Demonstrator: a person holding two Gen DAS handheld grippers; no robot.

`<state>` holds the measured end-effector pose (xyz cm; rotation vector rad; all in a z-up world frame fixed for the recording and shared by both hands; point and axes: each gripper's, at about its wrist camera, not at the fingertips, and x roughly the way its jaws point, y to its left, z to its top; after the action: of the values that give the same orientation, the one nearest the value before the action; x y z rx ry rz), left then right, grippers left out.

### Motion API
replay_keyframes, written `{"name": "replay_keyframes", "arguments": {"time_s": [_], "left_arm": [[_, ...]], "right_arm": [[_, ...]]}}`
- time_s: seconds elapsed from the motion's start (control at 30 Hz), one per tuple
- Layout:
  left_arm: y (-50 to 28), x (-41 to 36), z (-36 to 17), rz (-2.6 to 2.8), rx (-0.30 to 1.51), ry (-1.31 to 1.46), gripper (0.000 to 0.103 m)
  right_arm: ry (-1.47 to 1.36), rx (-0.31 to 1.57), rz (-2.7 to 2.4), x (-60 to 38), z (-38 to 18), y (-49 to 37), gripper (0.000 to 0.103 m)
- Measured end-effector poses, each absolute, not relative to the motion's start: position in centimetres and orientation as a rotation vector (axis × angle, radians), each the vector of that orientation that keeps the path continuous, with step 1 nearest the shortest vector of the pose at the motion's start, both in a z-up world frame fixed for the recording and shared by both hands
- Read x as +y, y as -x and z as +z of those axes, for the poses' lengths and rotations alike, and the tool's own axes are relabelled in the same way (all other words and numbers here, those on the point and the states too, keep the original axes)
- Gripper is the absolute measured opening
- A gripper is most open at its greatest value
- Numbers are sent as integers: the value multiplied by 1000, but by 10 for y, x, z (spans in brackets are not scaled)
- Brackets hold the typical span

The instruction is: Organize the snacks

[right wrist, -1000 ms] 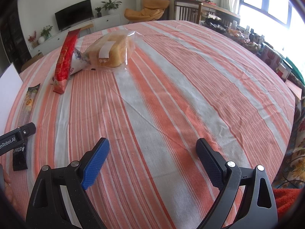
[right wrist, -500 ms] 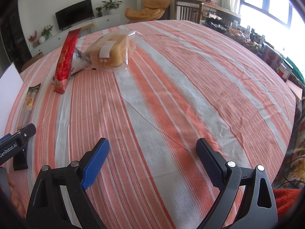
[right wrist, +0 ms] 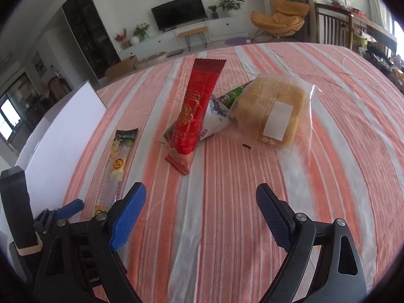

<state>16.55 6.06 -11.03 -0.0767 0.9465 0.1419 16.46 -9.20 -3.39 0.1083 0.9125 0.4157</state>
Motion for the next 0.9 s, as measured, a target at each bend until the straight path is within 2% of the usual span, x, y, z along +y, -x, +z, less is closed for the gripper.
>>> {"name": "replay_keyframes", "arguments": {"time_s": [0.07,0.13,0.2,0.23,0.27,0.3,0.43,0.6,0.73,0.8,0.87,0.9], "left_arm": [[-166,60,-110,142,946,77,103],[-166,60,-110,142,947,77,103],[-164,60,-111,141,947,77,103],[-164,61,-111,140,946,77,103],[-164,61,-110,140,947,77,103],[-164,61,-110,140,947,78,103],[-164,60,-110,140,946,78,103],[-164,60,-110,140,946,78,103],[-164,60,-110,140,946,78,103],[-164,60,-110,140,946,78,103],[-164,60,-110,140,946,78,103],[-164,60,-110,140,946,78,103]], "right_arm": [[-113,970,454,-76,-39,-191,60],[-142,1041,468,-62,-50,-214,58],[-152,1024,439,-54,-51,-226,59],[-165,1031,437,-54,-52,-230,51],[-178,1033,440,-54,-53,-233,27],[-188,1047,454,-56,-54,-234,26],[-170,1074,499,-76,-44,-216,26],[-54,1301,600,-106,-25,-182,26],[78,1391,579,-124,-31,-143,27],[114,1353,515,-130,-43,-128,36],[136,1281,442,-133,-54,-115,71],[126,1229,426,-132,-57,-108,74]]}}
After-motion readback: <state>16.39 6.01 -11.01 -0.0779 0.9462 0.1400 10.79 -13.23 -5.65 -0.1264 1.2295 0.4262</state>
